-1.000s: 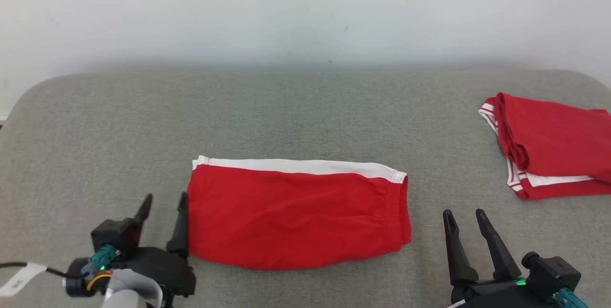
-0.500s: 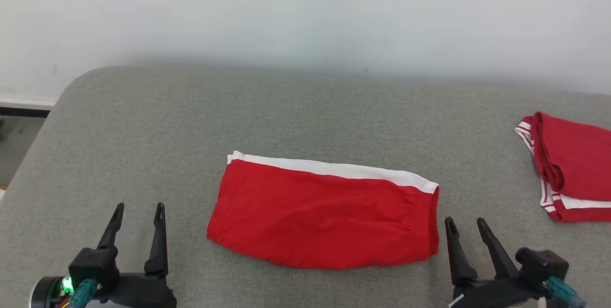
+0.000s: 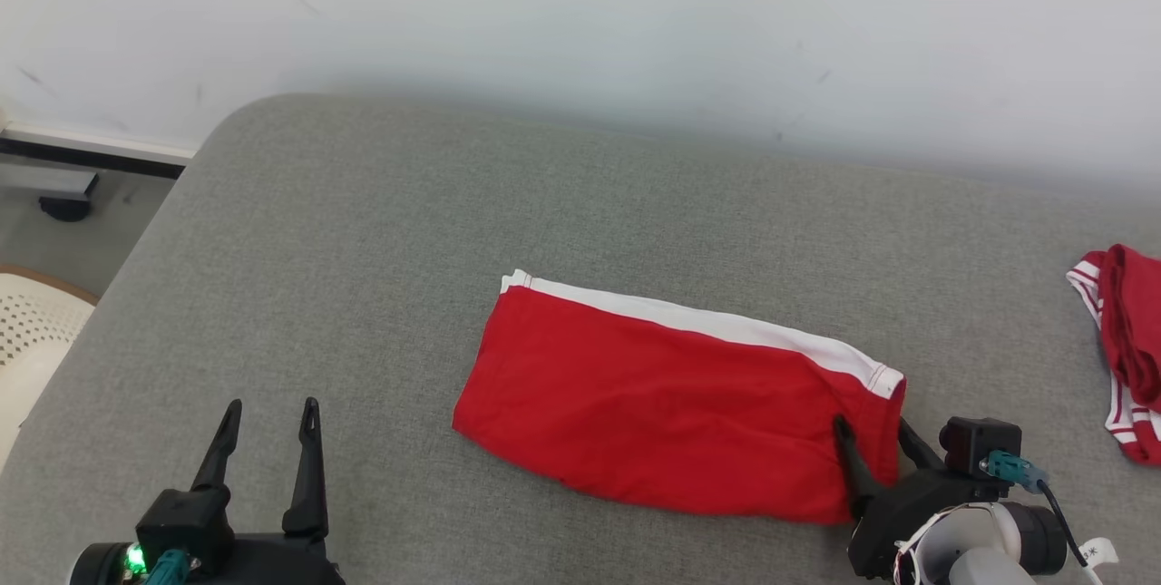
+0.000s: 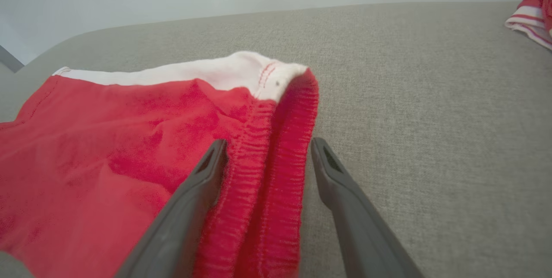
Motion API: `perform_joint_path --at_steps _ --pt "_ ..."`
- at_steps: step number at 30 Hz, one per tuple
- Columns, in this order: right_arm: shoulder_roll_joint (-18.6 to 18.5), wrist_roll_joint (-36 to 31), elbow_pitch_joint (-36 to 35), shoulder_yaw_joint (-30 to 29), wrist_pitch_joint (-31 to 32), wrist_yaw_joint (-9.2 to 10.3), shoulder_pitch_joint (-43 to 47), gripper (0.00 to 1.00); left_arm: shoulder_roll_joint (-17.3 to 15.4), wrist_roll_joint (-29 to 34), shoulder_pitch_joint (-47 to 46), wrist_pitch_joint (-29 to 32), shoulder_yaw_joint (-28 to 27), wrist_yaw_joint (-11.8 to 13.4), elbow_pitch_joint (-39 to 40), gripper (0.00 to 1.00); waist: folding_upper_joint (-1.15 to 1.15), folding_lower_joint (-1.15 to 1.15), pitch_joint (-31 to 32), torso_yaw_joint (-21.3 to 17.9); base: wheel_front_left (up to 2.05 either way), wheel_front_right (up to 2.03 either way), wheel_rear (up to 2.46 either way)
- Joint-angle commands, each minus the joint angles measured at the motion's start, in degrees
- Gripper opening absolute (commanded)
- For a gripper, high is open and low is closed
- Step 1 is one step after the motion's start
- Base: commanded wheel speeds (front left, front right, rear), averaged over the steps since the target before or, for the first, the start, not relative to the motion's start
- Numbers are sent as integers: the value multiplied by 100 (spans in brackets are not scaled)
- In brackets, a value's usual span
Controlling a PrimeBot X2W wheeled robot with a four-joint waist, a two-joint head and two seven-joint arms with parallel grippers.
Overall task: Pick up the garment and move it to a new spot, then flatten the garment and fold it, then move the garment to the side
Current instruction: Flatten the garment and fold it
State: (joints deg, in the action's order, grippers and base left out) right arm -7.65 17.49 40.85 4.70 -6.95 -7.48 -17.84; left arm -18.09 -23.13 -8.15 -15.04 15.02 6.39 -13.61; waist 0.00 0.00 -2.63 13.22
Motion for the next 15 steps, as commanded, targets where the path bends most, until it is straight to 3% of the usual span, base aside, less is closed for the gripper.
perform_joint_path --at_steps 1,10,11,12,13,15 --pt "15 -22 174 -39 70 -5 -84 100 45 70 91 -11 0 -8 18 100 0 0 -54 73 0 0 0" --pt "249 327 1196 45 205 -6 -549 100 104 151 -5 -11 -53 -65 -36 100 0 0 -98 177 0 0 0" --pt "276 398 1256 89 211 -6 -582 95 108 154 3 -11 -61 -70 -33 100 0 0 -90 174 0 0 0" --pt "295 460 1304 139 192 -6 -607 34 110 164 19 -11 -73 -75 -31 100 0 0 -79 167 0 0 0" --pt "310 520 1334 191 147 -6 -627 0 111 177 44 -11 -85 -77 -29 100 0 0 -61 156 0 0 0" --pt "284 596 1395 307 87 -6 -677 0 131 183 116 -11 -103 -104 -20 100 0 0 -24 115 0 0 0"
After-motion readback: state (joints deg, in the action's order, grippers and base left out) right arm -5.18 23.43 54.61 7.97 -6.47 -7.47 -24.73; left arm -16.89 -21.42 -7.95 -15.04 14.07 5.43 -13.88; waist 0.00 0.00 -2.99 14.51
